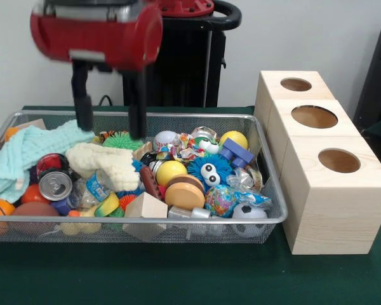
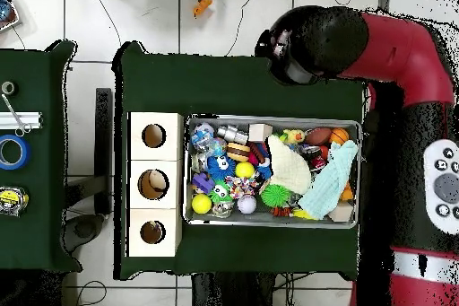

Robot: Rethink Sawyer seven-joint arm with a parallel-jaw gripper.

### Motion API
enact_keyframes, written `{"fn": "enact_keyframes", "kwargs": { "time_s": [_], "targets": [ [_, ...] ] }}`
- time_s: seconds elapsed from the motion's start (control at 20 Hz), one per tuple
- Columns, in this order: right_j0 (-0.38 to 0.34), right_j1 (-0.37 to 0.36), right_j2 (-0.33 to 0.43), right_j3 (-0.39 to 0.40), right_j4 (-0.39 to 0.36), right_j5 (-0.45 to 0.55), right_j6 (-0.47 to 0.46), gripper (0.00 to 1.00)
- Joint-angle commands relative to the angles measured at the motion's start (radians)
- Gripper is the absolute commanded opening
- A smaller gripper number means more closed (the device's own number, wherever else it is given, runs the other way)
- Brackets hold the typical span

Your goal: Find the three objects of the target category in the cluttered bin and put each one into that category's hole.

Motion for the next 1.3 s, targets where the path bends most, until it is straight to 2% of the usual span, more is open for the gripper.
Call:
{"fn": "enact_keyframes", "kwargs": {
  "time_s": [0.05, 0.15, 0.25, 0.6, 0.75, 0.85, 1.3],
  "targets": [
    [0.004, -0.262, -0.126, 0.553, 0.12, -0.208, 0.305, 1.0],
    [0.028, -0.259, -0.148, 0.614, 0.12, -0.316, 0.339, 1.0],
    [0.066, -0.251, -0.183, 0.645, 0.119, -0.388, 0.387, 1.0],
    [0.135, -0.16, -0.243, 0.65, 0.17, -0.539, 0.41, 1.0],
    [0.155, -0.086, -0.272, 0.662, 0.146, -0.699, 0.414, 1.0],
    [0.172, -0.05, -0.296, 0.659, 0.135, -0.76, 0.412, 1.0],
    [0.22, 0.039, -0.362, 0.64, 0.183, -0.868, 0.396, 1.0]
  ]
}}
